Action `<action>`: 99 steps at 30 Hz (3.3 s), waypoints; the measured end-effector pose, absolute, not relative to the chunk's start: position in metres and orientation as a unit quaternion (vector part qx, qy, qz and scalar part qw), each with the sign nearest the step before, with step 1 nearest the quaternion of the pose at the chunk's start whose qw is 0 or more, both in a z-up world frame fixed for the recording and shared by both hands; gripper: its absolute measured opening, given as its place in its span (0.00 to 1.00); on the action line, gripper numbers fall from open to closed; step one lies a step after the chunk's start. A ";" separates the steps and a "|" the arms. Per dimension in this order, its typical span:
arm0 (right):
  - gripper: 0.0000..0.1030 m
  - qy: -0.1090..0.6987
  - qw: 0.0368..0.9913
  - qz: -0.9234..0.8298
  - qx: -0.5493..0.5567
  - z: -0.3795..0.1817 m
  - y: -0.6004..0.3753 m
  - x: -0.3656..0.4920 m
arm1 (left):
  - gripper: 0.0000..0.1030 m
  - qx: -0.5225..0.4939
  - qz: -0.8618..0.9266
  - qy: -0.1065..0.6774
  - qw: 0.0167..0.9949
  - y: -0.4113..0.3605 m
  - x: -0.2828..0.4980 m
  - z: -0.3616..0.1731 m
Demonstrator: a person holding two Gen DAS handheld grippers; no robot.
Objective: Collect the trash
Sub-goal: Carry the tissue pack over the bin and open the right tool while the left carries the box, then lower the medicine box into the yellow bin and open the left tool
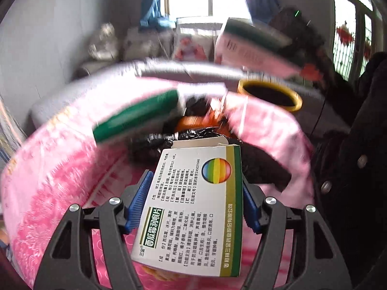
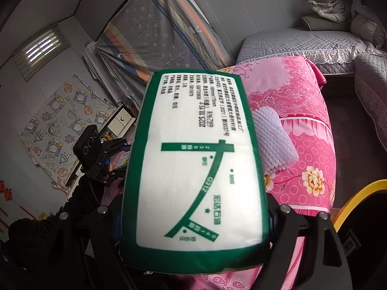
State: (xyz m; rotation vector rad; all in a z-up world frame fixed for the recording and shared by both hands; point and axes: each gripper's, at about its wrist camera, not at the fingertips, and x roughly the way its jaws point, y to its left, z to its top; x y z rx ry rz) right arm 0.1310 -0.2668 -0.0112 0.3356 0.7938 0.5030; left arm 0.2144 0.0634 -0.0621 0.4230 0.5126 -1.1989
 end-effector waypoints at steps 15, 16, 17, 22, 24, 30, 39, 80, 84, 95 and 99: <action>0.77 0.337 0.885 0.248 0.203 -0.010 -0.295 0.082 | 0.63 0.082 -0.372 0.124 0.916 0.036 0.121 0.019; 0.77 0.333 0.886 0.246 0.207 -0.011 -0.299 0.078 | 0.64 0.077 -0.360 0.122 0.922 0.028 0.119 0.022; 0.77 0.329 0.888 0.243 0.212 -0.011 -0.303 0.075 | 0.64 0.067 -0.343 0.121 0.929 0.016 0.118 0.026; 0.77 0.308 0.893 0.224 0.239 -0.010 -0.329 0.052 | 0.64 0.017 -0.329 0.138 0.934 -0.029 0.118 0.041; 0.77 0.301 0.896 0.212 0.246 -0.009 -0.339 0.043 | 0.64 0.015 -0.335 0.141 0.931 -0.054 0.116 0.044; 0.77 0.280 0.910 0.148 0.268 -0.011 -0.382 0.015 | 0.64 0.032 -0.364 0.153 0.918 -0.127 0.105 0.037; 0.77 0.267 0.919 0.005 0.290 -0.038 -0.451 -0.015 | 0.64 0.053 -0.407 0.180 0.894 -0.205 0.094 0.020; 0.85 0.219 0.892 -0.252 0.305 -0.077 -0.534 -0.083 | 0.92 0.099 -0.479 0.266 0.830 -0.382 0.101 -0.075; 0.86 0.199 0.894 -0.278 0.289 -0.067 -0.533 -0.094 | 0.92 0.103 -0.468 0.260 0.838 -0.372 0.101 -0.075; 0.86 0.192 0.939 -0.164 0.232 -0.048 -0.476 -0.054 | 0.92 0.038 -0.401 0.208 0.891 -0.242 0.131 -0.027; 0.86 0.198 0.963 -0.045 0.177 -0.030 -0.415 -0.018 | 0.92 0.003 -0.331 0.163 0.929 -0.152 0.136 -0.009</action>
